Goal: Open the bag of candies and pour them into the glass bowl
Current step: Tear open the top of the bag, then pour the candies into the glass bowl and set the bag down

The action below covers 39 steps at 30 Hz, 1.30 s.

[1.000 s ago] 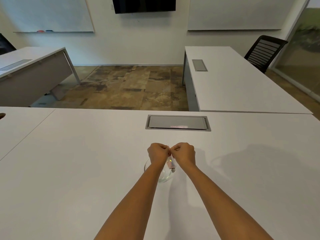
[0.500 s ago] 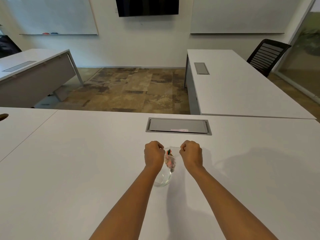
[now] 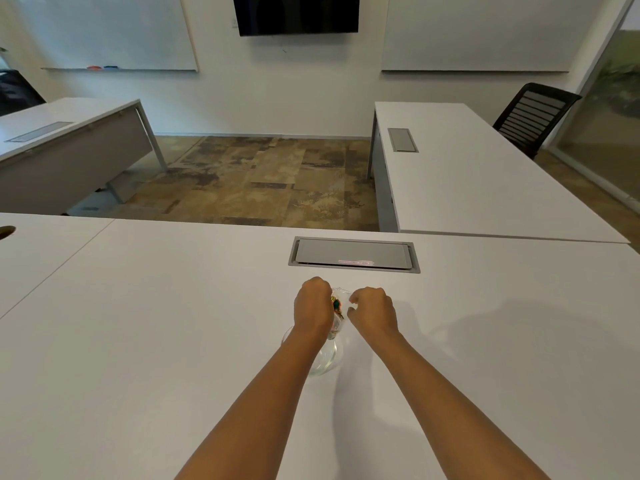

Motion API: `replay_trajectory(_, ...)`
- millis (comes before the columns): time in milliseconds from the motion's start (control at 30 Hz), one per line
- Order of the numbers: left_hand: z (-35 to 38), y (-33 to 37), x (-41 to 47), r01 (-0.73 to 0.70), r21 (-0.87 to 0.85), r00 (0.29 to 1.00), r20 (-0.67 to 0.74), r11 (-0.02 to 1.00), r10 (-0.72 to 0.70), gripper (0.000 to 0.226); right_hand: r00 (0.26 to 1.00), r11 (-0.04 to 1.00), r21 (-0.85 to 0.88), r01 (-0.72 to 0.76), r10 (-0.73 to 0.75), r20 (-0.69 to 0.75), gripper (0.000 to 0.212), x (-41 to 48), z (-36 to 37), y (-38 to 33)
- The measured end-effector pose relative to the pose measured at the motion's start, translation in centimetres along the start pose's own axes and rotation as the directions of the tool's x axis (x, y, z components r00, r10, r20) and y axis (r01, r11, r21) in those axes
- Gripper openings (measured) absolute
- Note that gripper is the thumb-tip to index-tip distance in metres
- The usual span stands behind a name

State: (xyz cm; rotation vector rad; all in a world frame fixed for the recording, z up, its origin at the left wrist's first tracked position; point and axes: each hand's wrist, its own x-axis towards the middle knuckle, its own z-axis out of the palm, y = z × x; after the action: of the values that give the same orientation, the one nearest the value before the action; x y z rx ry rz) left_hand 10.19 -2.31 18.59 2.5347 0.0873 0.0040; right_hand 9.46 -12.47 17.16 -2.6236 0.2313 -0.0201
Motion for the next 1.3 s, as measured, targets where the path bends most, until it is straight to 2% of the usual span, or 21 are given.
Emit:
replay_trajectory(200, 0.4, 0.5, -0.2, 0.009, -0.036, 0.999, -0.041, 0.999, -0.011, 0.030, 1.000, 0.995, 0.098, -0.026, 0.027, -0.013, 0.032, -0.2, 0.1, 0.0)
replay_trajectory(300, 0.4, 0.7, -0.2, -0.018, -0.046, 0.998, -0.056, 0.999, 0.015, 0.030, 0.996, 0.974, 0.224, -0.041, 0.057, -0.067, 0.022, -0.3, 0.2, 0.6)
replay_trajectory(400, 0.1, 1.0, -0.1, -0.036, -0.065, 0.996, -0.081, 0.997, 0.030, 0.032, 0.991, 0.906, 0.422, -0.016, 0.070, -0.112, 0.019, -0.2, 0.6, 1.5)
replay_trajectory(500, -0.4, 1.0, 0.0, -0.030, -0.130, 0.992, -0.127, 0.991, 0.013, 0.027, 0.988, 0.717, 0.697, -0.027, 0.127, -0.093, 0.021, 0.4, 0.8, 2.7)
replay_trajectory(567, -0.8, 0.9, 0.2, -0.035, -0.172, 0.987, -0.158, 0.985, 0.008, 0.026, 0.987, 0.602, 0.794, -0.085, 0.161, -0.017, 0.024, 1.1, 1.2, 3.7)
replay_trajectory(633, -1.3, 0.8, 0.3, -0.054, -0.215, 0.985, -0.174, 0.975, 0.016, 0.028, 0.975, 0.517, 0.831, -0.206, 0.182, 0.128, 0.029, 1.8, 1.7, 4.5)
replay_trajectory(767, -2.3, 1.0, 0.5, -0.090, -0.354, 0.986, -0.164, 0.931, 0.033, 0.027, 0.878, 0.095, 0.876, -0.474, 0.125, 0.462, 0.044, 2.4, 3.1, 5.4)
replay_trajectory(833, -2.7, 1.2, 0.7, -0.085, -0.422, 0.988, -0.155, 0.903, 0.020, 0.025, 0.851, -0.037, 0.855, -0.518, 0.075, 0.519, 0.048, 2.4, 3.8, 5.5)
replay_trajectory(900, -2.9, 1.1, 0.9, -0.074, -0.458, 0.989, -0.144, 0.886, 0.008, 0.023, 0.847, -0.102, 0.845, -0.525, 0.040, 0.531, 0.046, 2.3, 4.2, 5.2)
replay_trajectory(1000, -2.8, 0.4, 1.3, -0.027, -0.496, 0.992, -0.119, 0.868, -0.037, 0.021, 0.844, -0.079, 0.843, -0.533, 0.023, 0.536, 0.036, 2.1, 4.2, 4.6)
replay_trajectory(1100, -2.4, -0.7, 1.6, 0.033, -0.529, 0.993, -0.081, 0.848, -0.089, 0.020, 0.846, -0.026, 0.849, -0.527, 0.071, 0.528, 0.027, 2.1, 4.2, 4.7)
replay_trajectory(1200, -1.7, -2.1, 1.5, 0.112, -0.568, 0.988, -0.021, 0.815, -0.151, 0.020, 0.857, 0.058, 0.857, -0.511, 0.113, 0.503, 0.028, 2.1, 4.4, 5.3)
replay_trajectory(1300, -0.9, -3.7, 1.0, 0.191, -0.630, 0.977, 0.045, 0.753, -0.210, 0.020, 0.868, 0.159, 0.854, -0.495, 0.149, 0.475, 0.015, 2.0, 4.7, 5.8)
